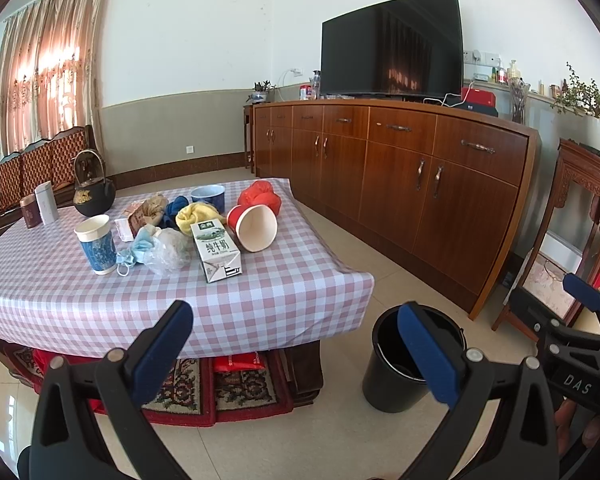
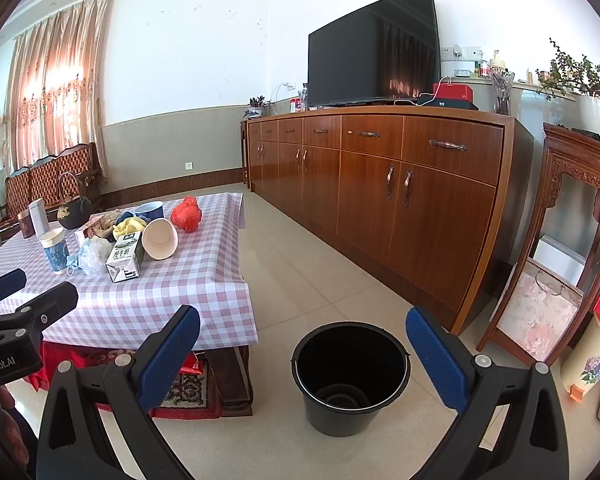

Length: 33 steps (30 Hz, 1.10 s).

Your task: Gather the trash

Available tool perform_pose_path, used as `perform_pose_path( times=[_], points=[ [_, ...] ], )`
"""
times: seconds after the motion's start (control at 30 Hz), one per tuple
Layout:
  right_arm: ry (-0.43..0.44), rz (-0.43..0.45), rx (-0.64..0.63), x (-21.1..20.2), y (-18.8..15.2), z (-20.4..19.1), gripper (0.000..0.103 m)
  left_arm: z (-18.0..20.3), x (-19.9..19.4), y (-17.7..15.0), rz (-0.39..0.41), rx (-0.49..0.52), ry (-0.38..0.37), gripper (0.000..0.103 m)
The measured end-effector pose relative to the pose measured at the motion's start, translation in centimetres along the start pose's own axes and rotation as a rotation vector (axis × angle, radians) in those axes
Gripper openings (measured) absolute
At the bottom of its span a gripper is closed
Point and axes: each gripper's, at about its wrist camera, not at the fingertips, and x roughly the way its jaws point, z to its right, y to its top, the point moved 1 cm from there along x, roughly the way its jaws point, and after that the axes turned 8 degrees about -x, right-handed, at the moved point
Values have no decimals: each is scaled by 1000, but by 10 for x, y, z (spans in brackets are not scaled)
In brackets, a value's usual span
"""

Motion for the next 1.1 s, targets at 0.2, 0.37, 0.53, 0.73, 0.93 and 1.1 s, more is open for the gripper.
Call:
perform_pose_path(
  times=[0.2,0.37,0.53,0.73,0.93,1.1],
  points=[
    [0,2,2,0,-1,-1,103,0,0,0,-1,-1,-1,103],
    [13,6,11,1,-5,0,103,-2,1,-1,-14,-10,-7,103],
    [61,-32,-31,14,-5,-4,103,-15,2,2,-12,-35,7,103],
    [160,-83,-56,47,8,-19,103,-57,25,9,-82,-115,76,103],
    [234,-72,-97,82,27,-55,103,-110,46,13,-107,-213,131,103],
    [319,-64,-118,116,45,-88,98,-132,68,18,-129,-224,128,90]
  ],
)
